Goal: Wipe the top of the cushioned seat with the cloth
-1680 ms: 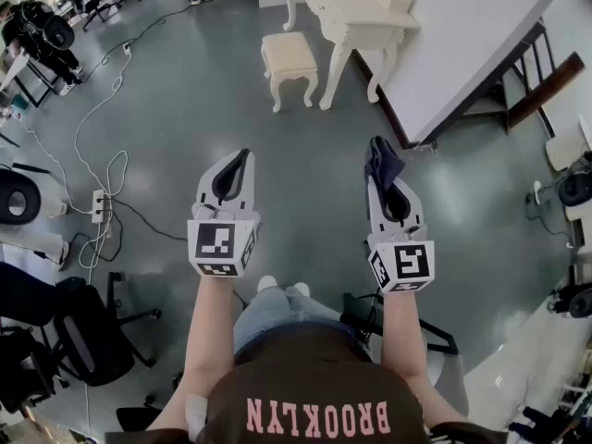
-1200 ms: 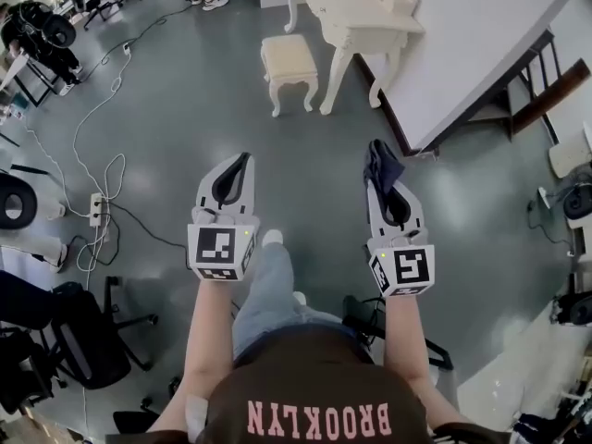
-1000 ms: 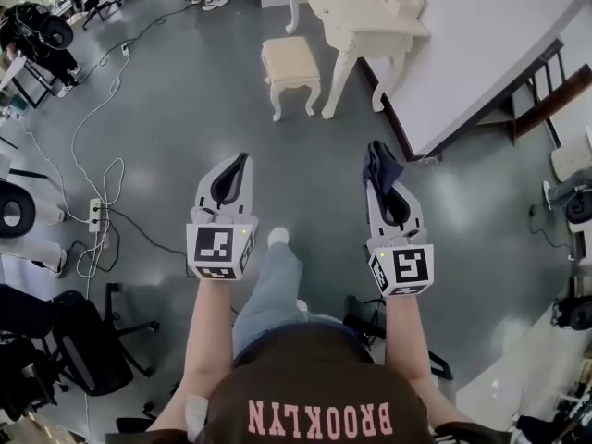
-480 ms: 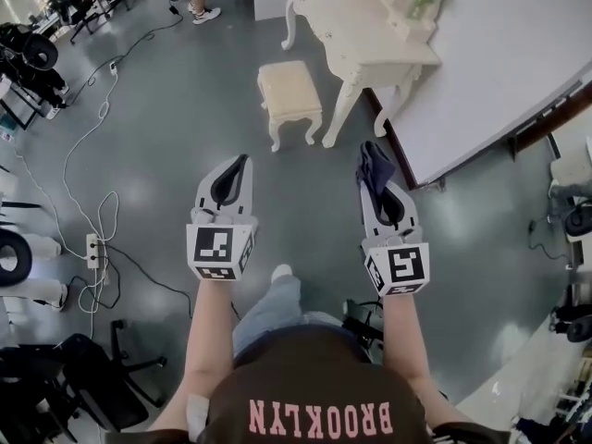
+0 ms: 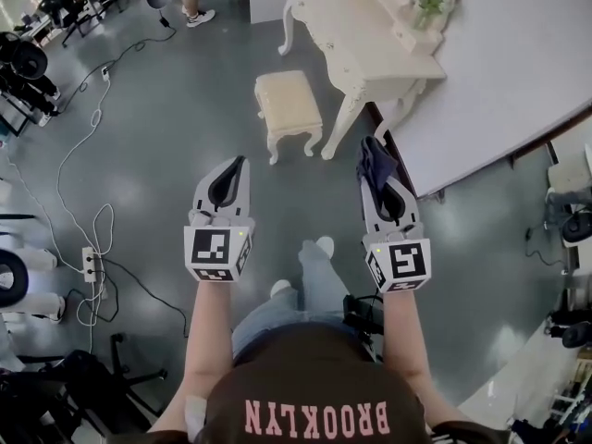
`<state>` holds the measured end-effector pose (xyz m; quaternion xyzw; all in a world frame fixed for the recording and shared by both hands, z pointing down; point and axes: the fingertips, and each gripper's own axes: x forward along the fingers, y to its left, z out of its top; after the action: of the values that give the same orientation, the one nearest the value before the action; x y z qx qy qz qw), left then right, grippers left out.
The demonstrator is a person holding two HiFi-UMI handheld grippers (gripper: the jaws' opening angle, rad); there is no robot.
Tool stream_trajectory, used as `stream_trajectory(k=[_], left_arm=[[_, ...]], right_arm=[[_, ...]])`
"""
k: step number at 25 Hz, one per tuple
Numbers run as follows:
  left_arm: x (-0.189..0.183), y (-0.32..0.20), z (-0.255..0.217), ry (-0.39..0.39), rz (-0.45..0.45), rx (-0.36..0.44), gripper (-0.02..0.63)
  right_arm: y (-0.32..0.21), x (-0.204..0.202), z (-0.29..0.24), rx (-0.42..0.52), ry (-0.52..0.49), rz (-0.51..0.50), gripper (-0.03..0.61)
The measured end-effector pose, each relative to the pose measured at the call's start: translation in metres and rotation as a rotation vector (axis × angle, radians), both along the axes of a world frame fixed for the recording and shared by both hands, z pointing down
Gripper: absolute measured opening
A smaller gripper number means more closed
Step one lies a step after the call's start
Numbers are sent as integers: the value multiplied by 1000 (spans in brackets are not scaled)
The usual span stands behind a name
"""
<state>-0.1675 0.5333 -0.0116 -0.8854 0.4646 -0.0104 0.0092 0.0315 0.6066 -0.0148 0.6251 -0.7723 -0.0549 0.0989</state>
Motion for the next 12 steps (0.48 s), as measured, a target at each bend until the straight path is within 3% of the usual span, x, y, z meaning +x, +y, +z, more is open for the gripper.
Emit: stream_trajectory(k=[6,12], left_arm=[[9,-46,5,-8,-41,7,5],[43,-110,10,-33,-77,2,5]], right_arm=[[-50,16,12,-3,-7,-33,38],[-125,52,17,-3,-17,-60,39]])
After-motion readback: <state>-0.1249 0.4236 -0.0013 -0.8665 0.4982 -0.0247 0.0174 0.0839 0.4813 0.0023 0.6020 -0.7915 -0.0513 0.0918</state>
